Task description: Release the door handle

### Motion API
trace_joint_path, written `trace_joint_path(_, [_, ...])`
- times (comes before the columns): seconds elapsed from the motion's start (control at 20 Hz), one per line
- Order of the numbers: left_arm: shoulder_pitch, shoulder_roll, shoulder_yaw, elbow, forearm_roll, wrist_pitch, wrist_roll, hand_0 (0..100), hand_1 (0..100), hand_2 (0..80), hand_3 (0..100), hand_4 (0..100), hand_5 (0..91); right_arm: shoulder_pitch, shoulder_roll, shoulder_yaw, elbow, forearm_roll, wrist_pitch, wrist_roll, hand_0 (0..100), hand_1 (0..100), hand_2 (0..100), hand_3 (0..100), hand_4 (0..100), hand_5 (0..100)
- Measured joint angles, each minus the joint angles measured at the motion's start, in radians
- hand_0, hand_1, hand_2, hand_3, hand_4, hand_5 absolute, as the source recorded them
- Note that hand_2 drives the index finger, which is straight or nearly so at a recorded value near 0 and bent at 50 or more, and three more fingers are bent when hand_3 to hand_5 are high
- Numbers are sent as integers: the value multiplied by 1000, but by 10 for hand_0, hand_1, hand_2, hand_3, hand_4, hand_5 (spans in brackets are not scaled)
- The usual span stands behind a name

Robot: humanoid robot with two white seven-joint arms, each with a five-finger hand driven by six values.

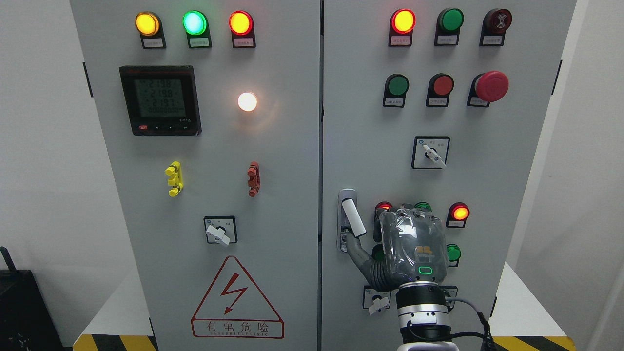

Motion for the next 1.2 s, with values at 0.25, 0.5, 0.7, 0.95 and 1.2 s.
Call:
trace_joint_path(0.25, [0,0,0,0,0,0,0,0,0,32,174,128,0,0,0,-1,-3,0,1,0,390,456,757,869,707,503])
trace_joint_path(0.5, [0,0,0,0,0,-3,0,0,0,32,171,127,0,1,-1,-2,-7,0,1,-1,391,458,753,866,707,504])
trace_joint_path(0.7, [0,0,0,0,0,-5,0,0,0,31,172,127,0,4,-1,-3,-9,0,1,-1,391,465,750,865,706,504])
trace_joint_path(0.95, [0,0,0,0,0,-1,0,0,0,32,172,127,0,7,-2,-3,-11,0,1,-3,384,482,748,860,708,504])
trace_joint_path(1.2, [0,0,0,0,0,0,0,0,0,33,172,127,0,8,-2,-4,-12,-1,1,-6,414,473,744,859,709,503])
